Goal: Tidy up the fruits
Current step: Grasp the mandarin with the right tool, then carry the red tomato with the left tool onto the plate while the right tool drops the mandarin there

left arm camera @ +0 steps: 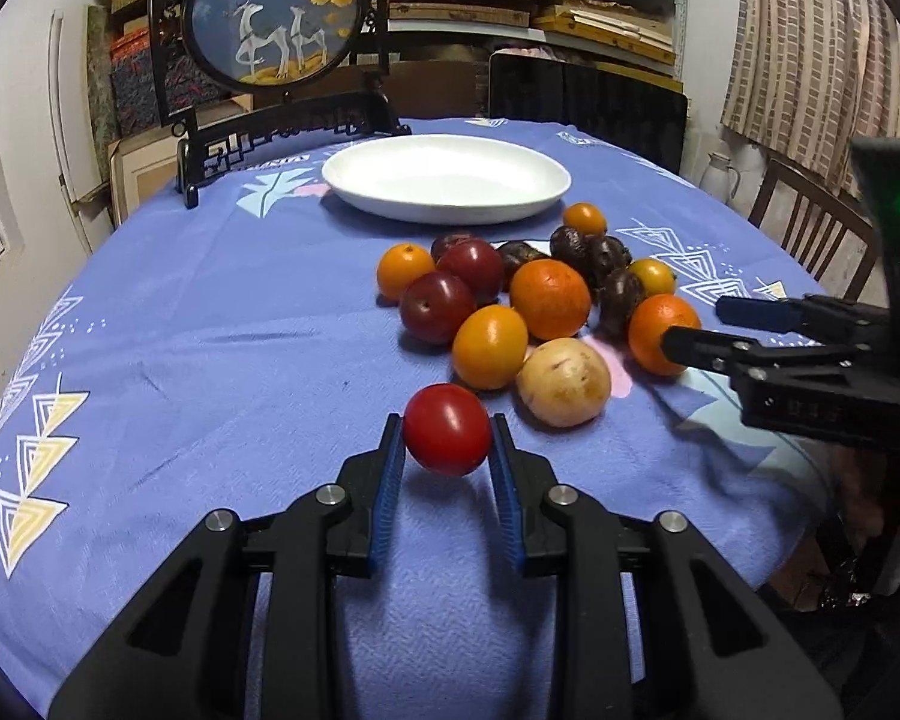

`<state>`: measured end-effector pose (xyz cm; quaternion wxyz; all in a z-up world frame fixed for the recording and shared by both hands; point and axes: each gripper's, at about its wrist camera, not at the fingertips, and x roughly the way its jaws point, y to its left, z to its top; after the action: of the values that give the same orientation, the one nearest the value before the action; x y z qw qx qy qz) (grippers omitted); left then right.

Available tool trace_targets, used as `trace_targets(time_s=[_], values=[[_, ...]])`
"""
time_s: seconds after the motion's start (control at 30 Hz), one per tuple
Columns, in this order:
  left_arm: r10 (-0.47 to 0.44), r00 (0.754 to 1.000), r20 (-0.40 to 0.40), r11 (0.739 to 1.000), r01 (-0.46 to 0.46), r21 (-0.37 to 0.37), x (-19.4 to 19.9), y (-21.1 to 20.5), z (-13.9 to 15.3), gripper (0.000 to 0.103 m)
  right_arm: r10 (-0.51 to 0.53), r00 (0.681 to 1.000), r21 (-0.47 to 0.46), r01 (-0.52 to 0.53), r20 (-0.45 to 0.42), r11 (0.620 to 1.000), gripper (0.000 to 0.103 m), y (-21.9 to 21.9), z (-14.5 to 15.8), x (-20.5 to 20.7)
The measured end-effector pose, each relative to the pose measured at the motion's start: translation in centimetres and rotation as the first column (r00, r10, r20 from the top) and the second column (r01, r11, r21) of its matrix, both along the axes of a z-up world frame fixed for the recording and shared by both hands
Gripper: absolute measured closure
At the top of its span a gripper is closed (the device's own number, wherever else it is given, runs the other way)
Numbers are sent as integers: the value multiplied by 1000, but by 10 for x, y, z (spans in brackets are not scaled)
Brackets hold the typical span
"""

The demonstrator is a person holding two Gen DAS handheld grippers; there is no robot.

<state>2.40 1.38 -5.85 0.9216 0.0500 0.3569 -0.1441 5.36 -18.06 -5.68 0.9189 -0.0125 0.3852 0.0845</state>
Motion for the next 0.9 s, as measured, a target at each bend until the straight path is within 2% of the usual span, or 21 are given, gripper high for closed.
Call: trace_targets(time_s=[0.07,0.13,0.17,0.3,0.57,0.77,0.9], values=[[-1,1000,-1,1000,1,2,1,1,-1,76,31,999,-2,-31,-14,1000,39,8,-3,4],[-1,1000,-3,1000,1,0,2,2,-2,76,72,996,36,-70,-44,997,52,13,-7,7],[0,1000,-4,1000,0,-1,3,2,-2,76,84,996,53,-81,-44,995,62,14,-8,7],[3,1000,-9,1000,-3,-6,5,5,-2,76,70,997,25,-70,-19,997,63,16,-7,3],[-2,1000,5,1000,2,-25,11,8,15,76,60,995,127,-69,75,989,63,-13,33,-8],[-48,997,59,999,49,-21,47,-9,57,76,40,994,175,-57,99,983,63,-35,72,34],[-64,997,39,998,64,-16,97,-25,68,76,37,997,210,-50,65,976,62,-42,79,83]])
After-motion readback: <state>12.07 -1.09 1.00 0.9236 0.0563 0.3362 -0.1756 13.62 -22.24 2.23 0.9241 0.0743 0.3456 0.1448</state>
